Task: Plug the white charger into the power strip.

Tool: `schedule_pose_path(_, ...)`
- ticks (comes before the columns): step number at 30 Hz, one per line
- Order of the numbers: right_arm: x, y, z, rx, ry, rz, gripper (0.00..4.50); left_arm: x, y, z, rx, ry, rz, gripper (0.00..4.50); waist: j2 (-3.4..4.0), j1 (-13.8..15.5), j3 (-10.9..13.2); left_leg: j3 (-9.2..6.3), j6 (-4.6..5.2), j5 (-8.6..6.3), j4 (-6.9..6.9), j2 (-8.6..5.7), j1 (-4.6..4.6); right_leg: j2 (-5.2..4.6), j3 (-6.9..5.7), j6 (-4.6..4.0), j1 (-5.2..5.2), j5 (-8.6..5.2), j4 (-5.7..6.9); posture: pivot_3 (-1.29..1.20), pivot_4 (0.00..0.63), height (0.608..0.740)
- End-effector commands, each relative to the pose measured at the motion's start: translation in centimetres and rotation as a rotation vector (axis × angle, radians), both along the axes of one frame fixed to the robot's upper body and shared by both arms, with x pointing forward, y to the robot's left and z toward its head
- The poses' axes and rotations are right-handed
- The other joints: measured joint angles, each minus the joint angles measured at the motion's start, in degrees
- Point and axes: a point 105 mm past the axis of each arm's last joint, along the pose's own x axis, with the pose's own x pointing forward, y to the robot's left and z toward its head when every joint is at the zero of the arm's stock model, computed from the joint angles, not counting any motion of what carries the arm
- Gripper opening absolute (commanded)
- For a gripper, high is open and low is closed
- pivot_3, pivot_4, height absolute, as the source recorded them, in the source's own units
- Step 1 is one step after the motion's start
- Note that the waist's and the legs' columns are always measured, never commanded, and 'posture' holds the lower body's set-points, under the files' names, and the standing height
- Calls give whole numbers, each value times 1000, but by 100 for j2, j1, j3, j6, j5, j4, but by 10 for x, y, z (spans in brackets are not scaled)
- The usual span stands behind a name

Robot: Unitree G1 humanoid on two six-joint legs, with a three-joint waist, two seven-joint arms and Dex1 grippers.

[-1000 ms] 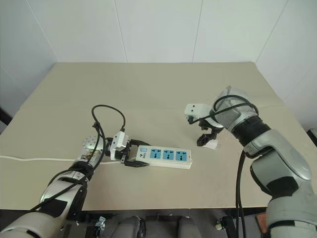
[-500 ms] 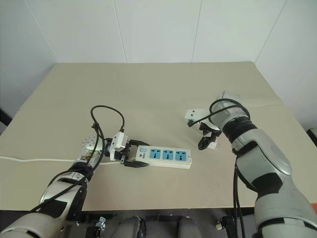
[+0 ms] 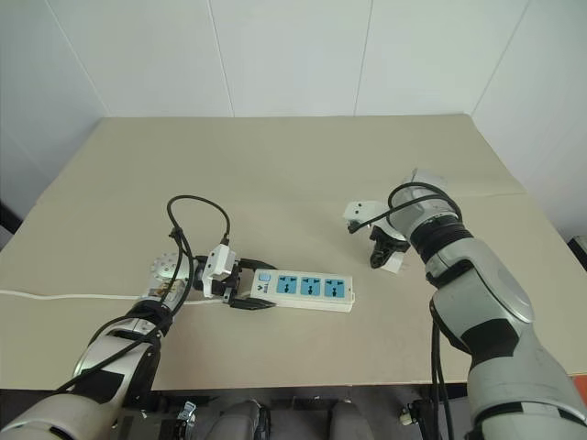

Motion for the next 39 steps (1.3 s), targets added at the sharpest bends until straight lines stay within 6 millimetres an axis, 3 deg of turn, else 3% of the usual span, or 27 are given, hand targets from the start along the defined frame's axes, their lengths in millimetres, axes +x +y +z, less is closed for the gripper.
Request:
schedule_pose_path(1,2,0,13,0,-38,22,1128,-13,-2,-23,76,62,-45,3322,0,-3,0,0,0,0,0,0,0,0,0,0,-1,0,3,0,150,740)
schedule_pose_path(5,2,4,25,8,-80,38,1128,-13,-1,-23,86,64,-48,3322,0,-7,0,0,0,0,0,0,1,0,0,0,-2,0,5,0,150,740)
schedule_pose_path(9,7,16,54,116,-196,2,1128,-14,0,-25,108,79,-54,3322,0,-8,0,-1,0,0,0,0,1,0,0,0,-2,0,6,0,150,740)
schedule_pose_path(13,3,45,88,478,-286,-28,1128,-10,0,-23,67,104,-13,3322,0,-12,0,-3,0,0,1,1,1,1,-1,0,-3,0,9,0,150,740)
schedule_pose_path(15,-5,52,95,633,-310,10,1128,-9,-1,-22,54,104,2,3322,0,1,-1,-5,0,0,1,1,0,1,-1,0,-2,0,9,0,150,740)
schedule_pose_path(18,-18,59,87,808,-345,63,1128,-12,-4,-21,46,105,-17,3322,-11,38,-11,-11,0,0,1,0,5,0,-7,0,10,0,5,0,150,740)
schedule_pose_path(26,-55,100,77,1324,-424,178,1128,-14,-1,-21,65,122,-29,3322,-5,-20,-14,-10,0,0,0,1,6,1,2,0,2,0,14,0,150,740)
schedule_pose_path(34,-63,125,70,1532,-449,201,1128,-11,1,-20,95,124,-19,3322,-7,-50,-15,-11,0,0,1,2,27,4,-2,1,26,0,13,0,150,740)
schedule_pose_path(39,-74,141,56,1602,-439,262,1128,-10,3,-19,103,123,-11,3322,-7,-68,-15,-17,0,0,0,3,44,4,-6,1,48,0,10,0,150,740)
